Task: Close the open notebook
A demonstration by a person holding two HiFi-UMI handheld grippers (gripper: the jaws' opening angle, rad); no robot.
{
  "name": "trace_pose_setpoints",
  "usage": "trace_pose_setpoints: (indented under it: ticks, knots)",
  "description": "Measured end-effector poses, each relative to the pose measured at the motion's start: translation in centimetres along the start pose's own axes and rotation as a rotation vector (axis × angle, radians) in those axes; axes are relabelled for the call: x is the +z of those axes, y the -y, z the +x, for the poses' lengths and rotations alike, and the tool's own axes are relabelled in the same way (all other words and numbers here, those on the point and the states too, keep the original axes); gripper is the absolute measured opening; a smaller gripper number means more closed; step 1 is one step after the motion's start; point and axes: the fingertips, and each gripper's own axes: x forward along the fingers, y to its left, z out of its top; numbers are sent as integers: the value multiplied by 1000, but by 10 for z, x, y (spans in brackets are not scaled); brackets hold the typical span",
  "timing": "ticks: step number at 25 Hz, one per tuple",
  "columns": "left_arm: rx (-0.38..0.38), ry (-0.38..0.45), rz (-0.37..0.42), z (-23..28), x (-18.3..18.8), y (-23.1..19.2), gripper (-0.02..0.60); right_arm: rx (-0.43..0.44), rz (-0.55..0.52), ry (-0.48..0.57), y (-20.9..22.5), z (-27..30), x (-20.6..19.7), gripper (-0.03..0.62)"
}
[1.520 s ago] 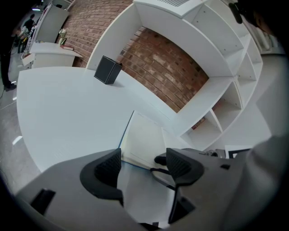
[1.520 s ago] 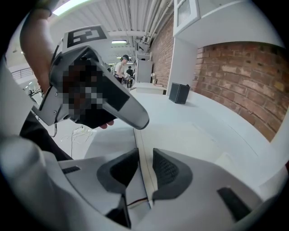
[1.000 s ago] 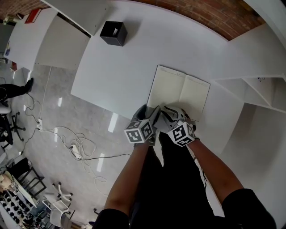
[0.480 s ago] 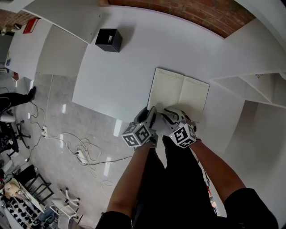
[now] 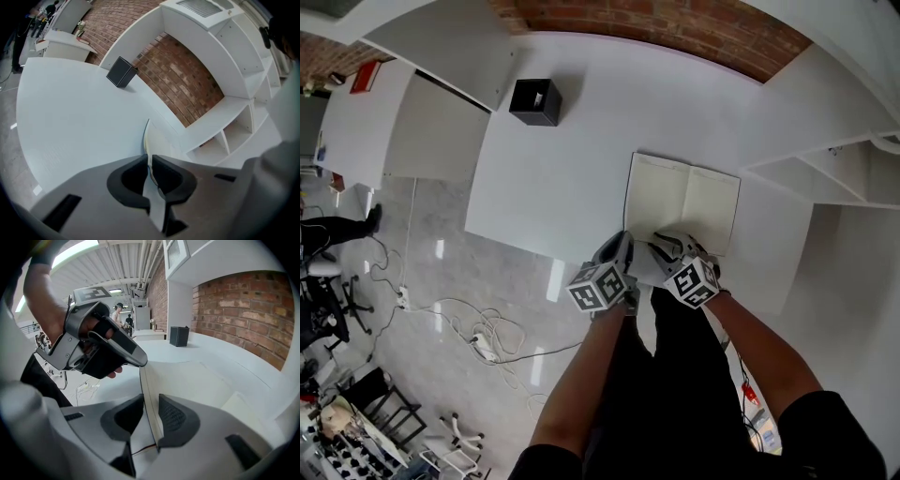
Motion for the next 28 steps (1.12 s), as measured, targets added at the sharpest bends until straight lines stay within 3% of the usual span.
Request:
trace_pose_setpoints:
  ticks: [5,18,28]
  knots:
    - [-37,-62,47,-3,-1,11,26,-63,-4,-53,0,1,-1,98]
    - [-153,-198,196,-17,-4,45,23,-219,186,-86,-9,-15,1,35]
    - [-214,-220,306,-27,-11,95,23,-291,334,-55,-4,-54,6,25]
